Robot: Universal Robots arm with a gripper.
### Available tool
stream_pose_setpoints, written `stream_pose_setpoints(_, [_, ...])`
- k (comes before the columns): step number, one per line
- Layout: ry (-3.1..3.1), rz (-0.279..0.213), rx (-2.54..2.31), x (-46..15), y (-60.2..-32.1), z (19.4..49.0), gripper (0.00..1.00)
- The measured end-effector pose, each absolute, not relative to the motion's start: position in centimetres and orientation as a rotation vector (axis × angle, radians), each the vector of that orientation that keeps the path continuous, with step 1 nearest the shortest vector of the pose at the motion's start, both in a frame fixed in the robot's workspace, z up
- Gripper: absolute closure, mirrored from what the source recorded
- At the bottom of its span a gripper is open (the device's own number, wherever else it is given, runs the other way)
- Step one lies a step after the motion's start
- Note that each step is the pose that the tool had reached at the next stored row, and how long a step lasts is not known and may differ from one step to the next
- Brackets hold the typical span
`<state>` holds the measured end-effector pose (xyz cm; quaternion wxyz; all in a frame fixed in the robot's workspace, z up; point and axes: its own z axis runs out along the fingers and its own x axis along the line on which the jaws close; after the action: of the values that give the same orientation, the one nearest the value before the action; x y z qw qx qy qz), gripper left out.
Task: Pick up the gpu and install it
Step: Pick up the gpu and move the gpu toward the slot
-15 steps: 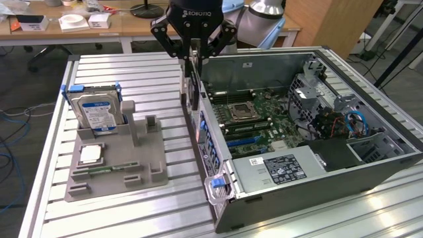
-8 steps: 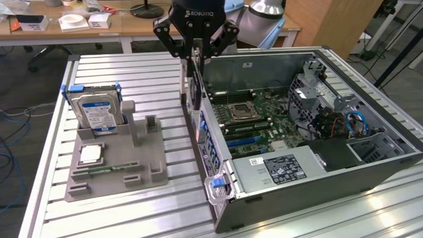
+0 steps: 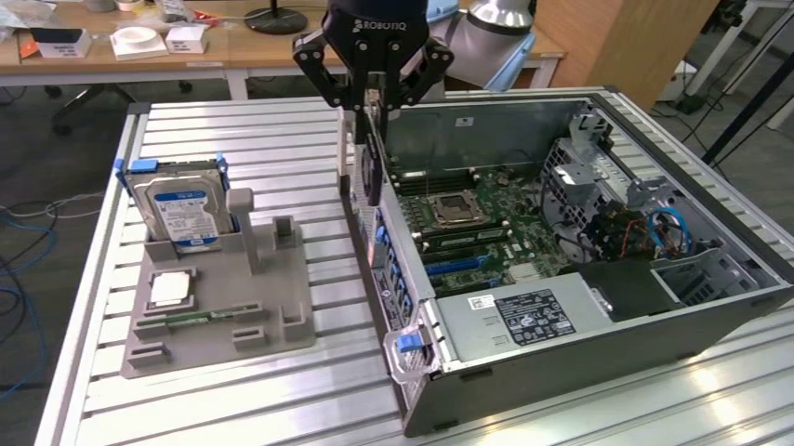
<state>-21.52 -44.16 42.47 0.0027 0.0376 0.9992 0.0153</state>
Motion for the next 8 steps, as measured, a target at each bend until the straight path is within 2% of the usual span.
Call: stream_pose_setpoints(8, [3.133, 0.048, 0.118, -20.95, -44.16, 42.47, 0.74])
